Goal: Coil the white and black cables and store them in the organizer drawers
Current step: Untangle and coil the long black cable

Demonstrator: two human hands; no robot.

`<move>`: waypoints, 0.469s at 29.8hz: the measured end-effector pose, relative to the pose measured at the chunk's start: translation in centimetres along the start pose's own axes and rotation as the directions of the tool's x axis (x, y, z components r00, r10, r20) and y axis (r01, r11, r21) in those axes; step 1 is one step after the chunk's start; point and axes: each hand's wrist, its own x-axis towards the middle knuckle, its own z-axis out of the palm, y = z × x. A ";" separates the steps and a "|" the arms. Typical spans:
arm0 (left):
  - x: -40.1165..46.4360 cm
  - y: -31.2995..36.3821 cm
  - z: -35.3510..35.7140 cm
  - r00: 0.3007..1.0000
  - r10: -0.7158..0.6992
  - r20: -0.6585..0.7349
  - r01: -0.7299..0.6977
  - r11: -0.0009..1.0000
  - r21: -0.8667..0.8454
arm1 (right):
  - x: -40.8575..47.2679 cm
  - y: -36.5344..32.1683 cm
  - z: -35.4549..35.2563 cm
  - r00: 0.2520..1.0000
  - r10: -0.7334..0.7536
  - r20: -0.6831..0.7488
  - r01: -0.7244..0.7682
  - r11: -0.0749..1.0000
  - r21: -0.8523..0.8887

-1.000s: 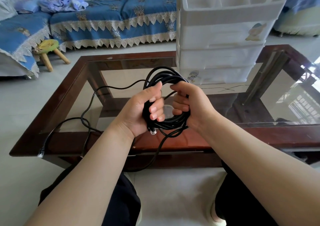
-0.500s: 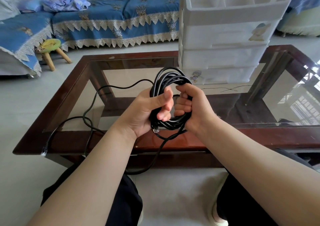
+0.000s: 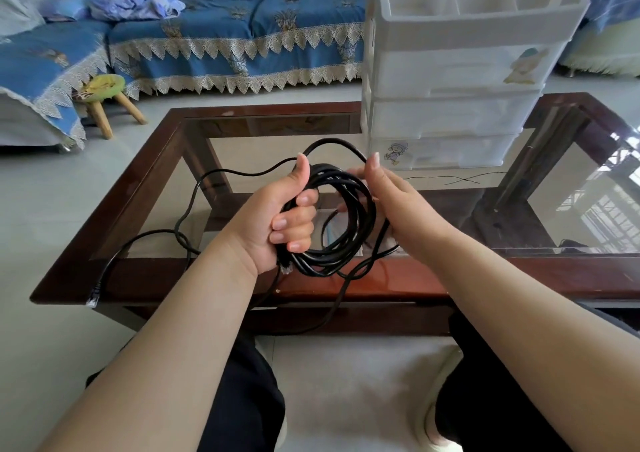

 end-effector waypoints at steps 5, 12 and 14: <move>0.0 -0.5 0.0 0.995 -0.095 0.038 0.092 0.993 0.073 | 0.3 -0.6 -0.7 0.973 -0.181 -0.143 0.169 0.981 -0.096; 0.1 -0.8 0.2 0.990 -0.037 0.133 0.031 0.998 0.048 | 1.3 1.2 -0.5 0.929 -0.148 -0.338 0.108 0.985 -0.134; 0.2 -0.9 0.4 0.993 0.011 0.118 -0.022 0.995 0.100 | 1.6 1.4 -0.5 0.917 -0.131 -0.376 0.107 0.991 -0.083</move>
